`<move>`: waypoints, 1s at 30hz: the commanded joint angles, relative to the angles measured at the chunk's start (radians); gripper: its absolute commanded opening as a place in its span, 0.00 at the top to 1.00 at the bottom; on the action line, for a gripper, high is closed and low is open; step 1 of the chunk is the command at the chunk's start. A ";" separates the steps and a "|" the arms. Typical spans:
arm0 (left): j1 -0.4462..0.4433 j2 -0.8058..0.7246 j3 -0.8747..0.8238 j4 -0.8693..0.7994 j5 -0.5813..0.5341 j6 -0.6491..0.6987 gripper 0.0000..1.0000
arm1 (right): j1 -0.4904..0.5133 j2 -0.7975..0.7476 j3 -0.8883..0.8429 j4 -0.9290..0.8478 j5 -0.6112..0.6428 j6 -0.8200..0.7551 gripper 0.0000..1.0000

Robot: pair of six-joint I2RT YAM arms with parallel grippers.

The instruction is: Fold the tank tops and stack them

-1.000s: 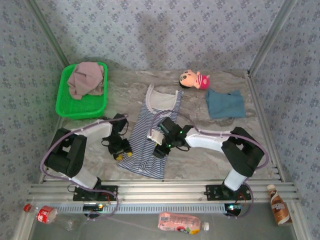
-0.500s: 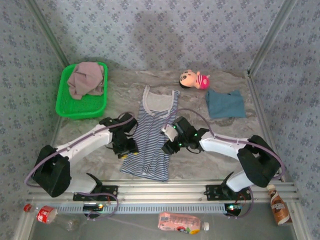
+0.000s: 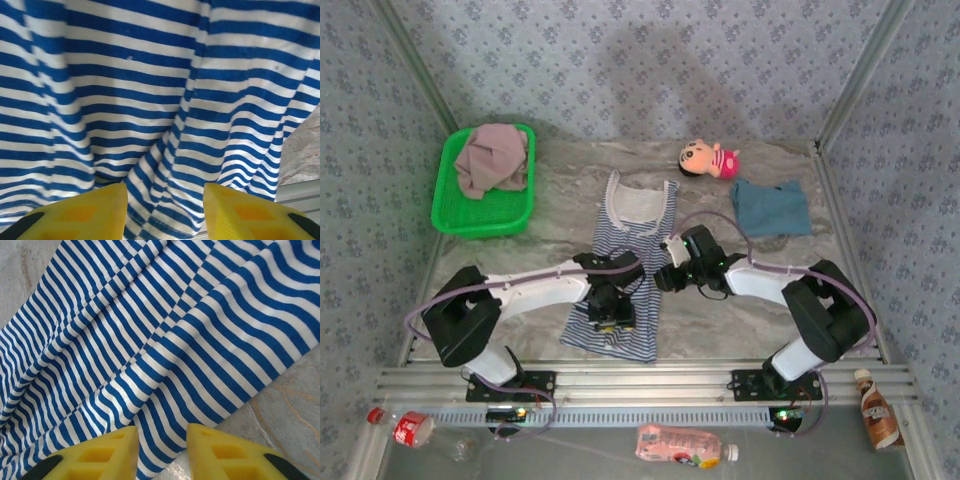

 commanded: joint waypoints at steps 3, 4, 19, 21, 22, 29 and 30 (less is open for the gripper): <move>-0.046 0.031 0.008 0.008 0.024 -0.015 0.63 | 0.002 0.053 0.019 0.056 -0.029 0.037 0.70; -0.050 0.037 0.002 -0.004 0.024 -0.015 0.65 | 0.004 0.061 0.023 0.054 -0.025 0.035 0.70; -0.047 0.022 -0.045 -0.142 -0.042 0.005 0.87 | 0.008 0.121 0.032 -0.095 0.101 0.012 0.75; -0.045 0.016 -0.054 -0.149 -0.042 0.001 0.87 | 0.009 0.124 0.032 -0.103 0.113 0.008 0.75; -0.045 0.018 -0.056 -0.152 -0.042 0.001 0.87 | 0.008 0.124 0.032 -0.103 0.115 0.004 0.75; -0.022 0.006 -0.024 -0.198 -0.032 0.035 0.75 | 0.016 0.044 0.028 -0.049 0.073 -0.048 0.73; -0.010 -0.007 -0.022 -0.212 -0.026 0.040 0.73 | 0.023 0.023 0.028 -0.048 0.063 -0.072 0.72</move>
